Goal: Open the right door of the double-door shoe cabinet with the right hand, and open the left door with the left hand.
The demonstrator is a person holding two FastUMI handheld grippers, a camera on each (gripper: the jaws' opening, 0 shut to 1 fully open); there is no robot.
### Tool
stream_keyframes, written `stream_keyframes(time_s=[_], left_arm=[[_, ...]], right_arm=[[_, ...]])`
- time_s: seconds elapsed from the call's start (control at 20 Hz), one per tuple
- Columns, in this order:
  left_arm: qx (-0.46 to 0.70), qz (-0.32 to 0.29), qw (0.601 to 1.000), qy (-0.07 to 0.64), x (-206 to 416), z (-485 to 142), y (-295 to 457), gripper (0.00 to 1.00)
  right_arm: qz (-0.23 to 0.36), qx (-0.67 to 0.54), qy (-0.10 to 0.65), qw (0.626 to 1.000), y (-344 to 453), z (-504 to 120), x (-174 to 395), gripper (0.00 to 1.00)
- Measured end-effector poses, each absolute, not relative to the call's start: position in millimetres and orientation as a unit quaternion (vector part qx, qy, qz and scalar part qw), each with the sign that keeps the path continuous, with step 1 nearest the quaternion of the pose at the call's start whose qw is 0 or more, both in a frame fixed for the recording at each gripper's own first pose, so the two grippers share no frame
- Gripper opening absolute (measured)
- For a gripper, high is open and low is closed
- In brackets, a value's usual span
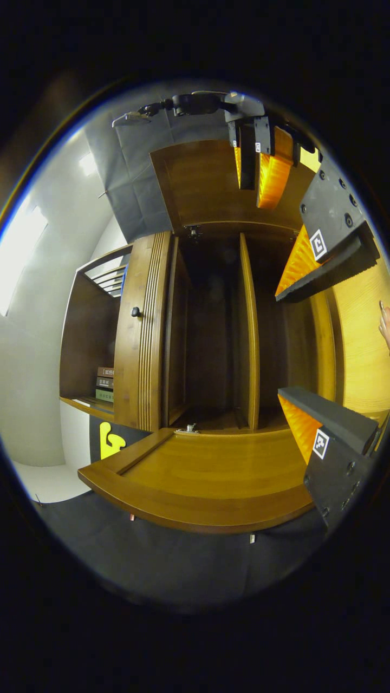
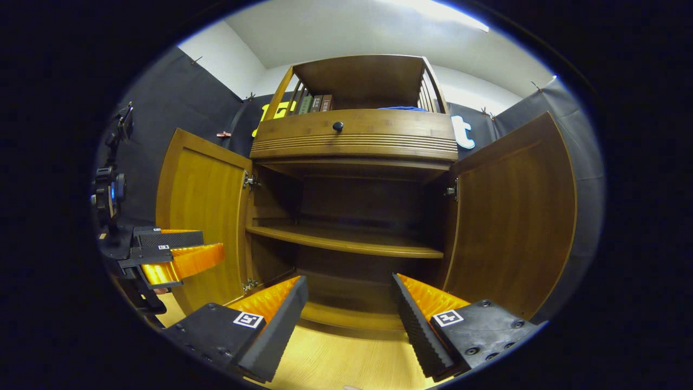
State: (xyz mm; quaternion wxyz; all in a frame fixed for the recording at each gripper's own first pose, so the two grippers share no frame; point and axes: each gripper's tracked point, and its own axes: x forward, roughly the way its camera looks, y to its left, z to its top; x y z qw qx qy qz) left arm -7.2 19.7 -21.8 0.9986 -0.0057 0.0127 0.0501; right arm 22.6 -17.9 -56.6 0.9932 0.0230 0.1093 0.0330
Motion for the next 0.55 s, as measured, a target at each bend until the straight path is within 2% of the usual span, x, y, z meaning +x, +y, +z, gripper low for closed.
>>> stream_keyframes(time_s=[0.55], left_arm=[[-0.006,0.047,0.999,0.011,-3.3,-20.4,20.1,0.97]], right_arm=[[0.038,0.018,0.111,0.993,-15.0,-59.0,29.6,0.97]])
